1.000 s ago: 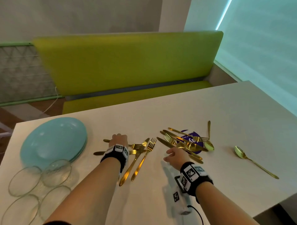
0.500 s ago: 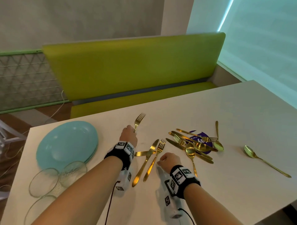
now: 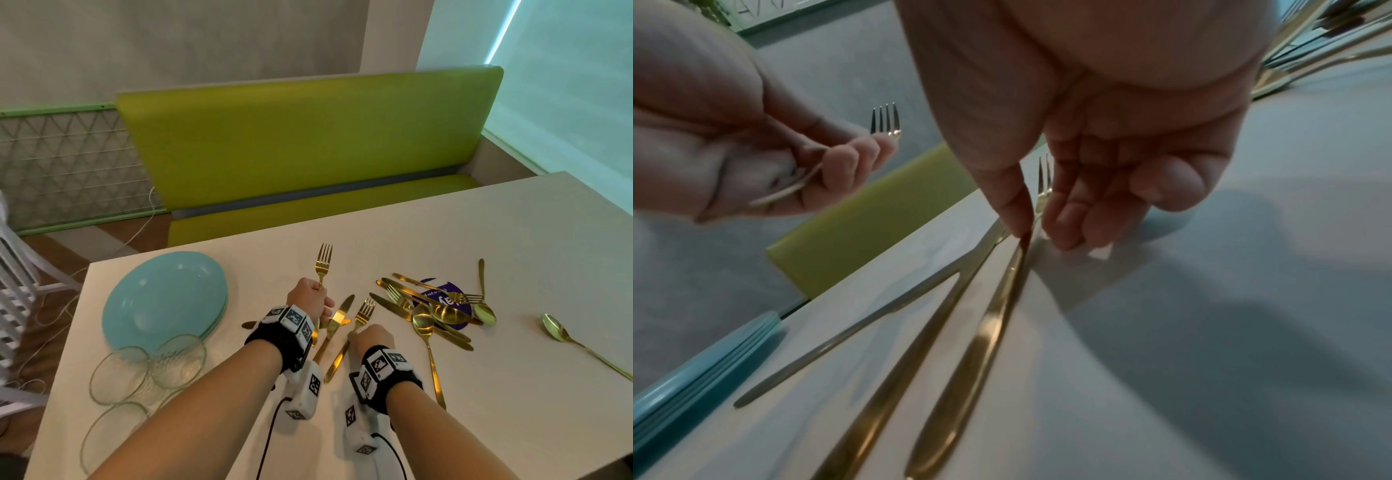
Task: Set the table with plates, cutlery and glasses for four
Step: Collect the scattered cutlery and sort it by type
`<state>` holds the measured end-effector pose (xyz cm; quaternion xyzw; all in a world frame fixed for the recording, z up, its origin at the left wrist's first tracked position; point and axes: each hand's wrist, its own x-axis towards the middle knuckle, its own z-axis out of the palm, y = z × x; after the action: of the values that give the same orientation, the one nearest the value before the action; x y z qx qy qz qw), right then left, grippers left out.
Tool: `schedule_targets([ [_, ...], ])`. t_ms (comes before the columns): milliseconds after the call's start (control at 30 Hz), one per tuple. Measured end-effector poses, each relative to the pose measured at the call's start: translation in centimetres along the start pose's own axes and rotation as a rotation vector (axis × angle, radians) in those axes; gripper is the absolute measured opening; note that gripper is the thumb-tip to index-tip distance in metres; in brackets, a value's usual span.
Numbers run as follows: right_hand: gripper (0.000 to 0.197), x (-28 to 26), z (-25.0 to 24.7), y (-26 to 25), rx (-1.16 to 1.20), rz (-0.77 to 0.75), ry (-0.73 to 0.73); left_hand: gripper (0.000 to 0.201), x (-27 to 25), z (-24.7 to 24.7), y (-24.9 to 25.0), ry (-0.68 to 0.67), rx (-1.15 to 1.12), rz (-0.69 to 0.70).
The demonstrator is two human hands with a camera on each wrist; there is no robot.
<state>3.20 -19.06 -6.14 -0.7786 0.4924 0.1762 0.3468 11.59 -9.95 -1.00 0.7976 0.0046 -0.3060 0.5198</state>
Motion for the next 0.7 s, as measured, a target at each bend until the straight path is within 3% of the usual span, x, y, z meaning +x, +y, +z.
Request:
schedule_targets([
  [100, 0.030, 0.2, -0.3, 0.6, 0.027, 0.026, 0.013, 0.011, 0.1, 0.2, -0.3, -0.031, -0.004, -0.011],
  [300, 0.030, 0.0, -1.2, 1.9, 0.049, 0.037, 0.000, 0.020, 0.3, 1.0, -0.7, -0.097, -0.053, -0.035],
  [400, 0.029, -0.2, -2.0, 1.8, 0.027, 0.024, -0.036, 0.014, 0.1, 1.7, -0.7, -0.117, -0.066, -0.041],
  [700, 0.022, -0.5, -7.4, 0.9, 0.301, -0.299, -0.066, 0.028, -0.9, 4.6, 0.3, -0.194, -0.059, -0.059],
])
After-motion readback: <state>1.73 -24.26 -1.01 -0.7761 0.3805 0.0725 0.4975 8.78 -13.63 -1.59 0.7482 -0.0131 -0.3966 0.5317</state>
